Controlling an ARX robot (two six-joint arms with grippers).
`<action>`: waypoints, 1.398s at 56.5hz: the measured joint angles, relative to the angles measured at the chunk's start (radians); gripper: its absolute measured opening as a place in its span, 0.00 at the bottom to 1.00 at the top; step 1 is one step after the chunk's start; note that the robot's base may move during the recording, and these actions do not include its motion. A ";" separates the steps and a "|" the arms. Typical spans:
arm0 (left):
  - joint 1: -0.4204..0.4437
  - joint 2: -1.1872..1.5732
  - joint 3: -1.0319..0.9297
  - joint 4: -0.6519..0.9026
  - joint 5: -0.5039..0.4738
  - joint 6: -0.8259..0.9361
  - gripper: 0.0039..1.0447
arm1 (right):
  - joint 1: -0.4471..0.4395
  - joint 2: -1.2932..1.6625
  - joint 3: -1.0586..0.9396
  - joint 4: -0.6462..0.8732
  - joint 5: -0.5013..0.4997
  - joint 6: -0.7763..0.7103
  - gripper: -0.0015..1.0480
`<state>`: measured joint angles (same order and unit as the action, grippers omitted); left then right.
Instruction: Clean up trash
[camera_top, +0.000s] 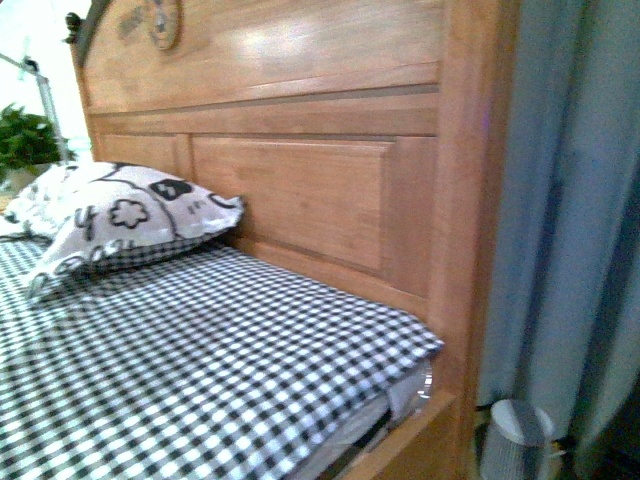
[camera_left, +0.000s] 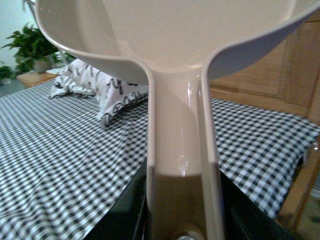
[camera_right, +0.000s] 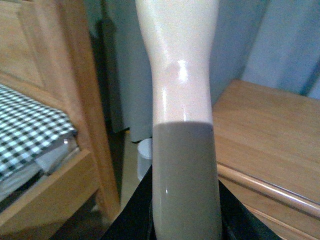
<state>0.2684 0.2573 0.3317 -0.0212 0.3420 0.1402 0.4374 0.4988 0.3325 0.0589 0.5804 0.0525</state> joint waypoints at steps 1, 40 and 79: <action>0.000 0.000 0.000 0.000 0.002 0.000 0.26 | 0.000 0.000 0.000 0.000 0.000 0.000 0.18; 0.000 0.000 -0.004 0.002 -0.002 0.000 0.25 | 0.001 0.001 0.001 -0.001 -0.003 0.000 0.18; 0.035 0.253 0.149 -0.216 0.164 0.182 0.25 | 0.002 0.000 0.001 -0.001 -0.001 0.000 0.18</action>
<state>0.3038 0.5098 0.4805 -0.2375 0.5064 0.3222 0.4389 0.4984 0.3336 0.0578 0.5793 0.0525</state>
